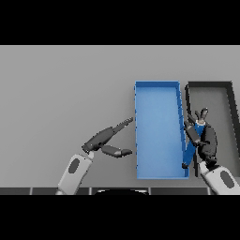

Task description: Pick up the blue pipe and place it into the blue bin.

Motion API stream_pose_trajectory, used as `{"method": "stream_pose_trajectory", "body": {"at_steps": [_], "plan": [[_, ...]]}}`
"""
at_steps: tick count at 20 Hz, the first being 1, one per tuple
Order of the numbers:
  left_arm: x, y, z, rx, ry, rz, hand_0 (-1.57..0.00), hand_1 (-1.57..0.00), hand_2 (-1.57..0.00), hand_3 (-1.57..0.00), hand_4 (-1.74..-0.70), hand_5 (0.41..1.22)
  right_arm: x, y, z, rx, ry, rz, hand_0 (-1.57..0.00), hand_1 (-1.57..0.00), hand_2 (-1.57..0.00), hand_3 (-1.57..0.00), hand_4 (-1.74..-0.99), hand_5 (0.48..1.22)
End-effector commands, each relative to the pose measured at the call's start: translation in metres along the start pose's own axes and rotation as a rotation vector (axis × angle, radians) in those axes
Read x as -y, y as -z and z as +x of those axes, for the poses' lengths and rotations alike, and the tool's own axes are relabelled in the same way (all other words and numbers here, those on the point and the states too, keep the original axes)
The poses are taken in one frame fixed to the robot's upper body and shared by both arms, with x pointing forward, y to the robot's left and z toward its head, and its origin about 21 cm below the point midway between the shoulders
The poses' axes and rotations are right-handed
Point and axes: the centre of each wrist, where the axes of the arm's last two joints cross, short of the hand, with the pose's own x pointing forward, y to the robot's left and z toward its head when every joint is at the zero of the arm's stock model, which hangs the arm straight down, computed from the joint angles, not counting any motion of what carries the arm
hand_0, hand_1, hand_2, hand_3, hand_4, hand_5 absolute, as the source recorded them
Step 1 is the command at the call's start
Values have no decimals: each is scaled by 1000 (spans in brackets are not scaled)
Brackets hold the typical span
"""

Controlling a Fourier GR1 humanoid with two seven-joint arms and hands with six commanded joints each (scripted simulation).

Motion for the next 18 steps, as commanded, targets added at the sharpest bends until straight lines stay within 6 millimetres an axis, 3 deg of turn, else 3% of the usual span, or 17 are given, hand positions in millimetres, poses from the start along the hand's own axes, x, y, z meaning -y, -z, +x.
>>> {"method": "stream_pose_trajectory", "body": {"at_steps": [1, 2, 3, 5, 7, 8, 10, 13, 18], "plan": [[-1, -1, 1, 3, -2, 1, 1, 1, 1, 1, -883, 421, -3, 1, -6, -41, -6, -10, -1571, -1571, -1571, -908, -1741, 1221], [-4, 0, 1, -9, -2, 3, 1, 1, 1, 1, -883, 421, -3, 5, -9, -85, -15, -37, -1571, -1548, -1571, -847, -1741, 1221], [-4, 0, 2, -14, 2, 10, 1, 1, 1, 1, -882, 421, -4, 6, -11, -118, -25, -46, -1465, -1336, -1339, -788, -1678, 1221], [-3, 1, 2, -8, 1, 8, 1, 1, 1, 1, -878, 422, -5, 9, -13, -135, -42, -40, -937, -855, -856, -504, -1503, 1221], [-3, 1, 2, -8, 1, 7, 1, 1, 1, 1, -878, 427, -5, 8, -13, -129, -58, -21, -599, -547, -548, -322, -1337, 1221], [-3, 1, 2, -10, 0, 6, 1, 1, 1, 1, -878, 428, -5, 9, -14, -147, -75, -15, -479, -437, -438, -258, -1275, 1186], [0, 2, 2, -9, -11, 7, 1, 1, 1, 1, -881, 429, -2, 14, -21, -264, -212, 24, -306, -279, -280, -164, -1175, 1084], [2, 1, 3, -2, -4, 5, 1, 1, 1, 1, -886, 428, -4, 15, -22, -317, -317, 84, -156, -143, -143, -84, -1083, 934], [0, -1, 3, -9, -3, 10, 1, 1, 1, 1, -885, 428, -10, 16, -24, -348, -434, 110, -51, -46, -46, -27, -1051, 787]]}}
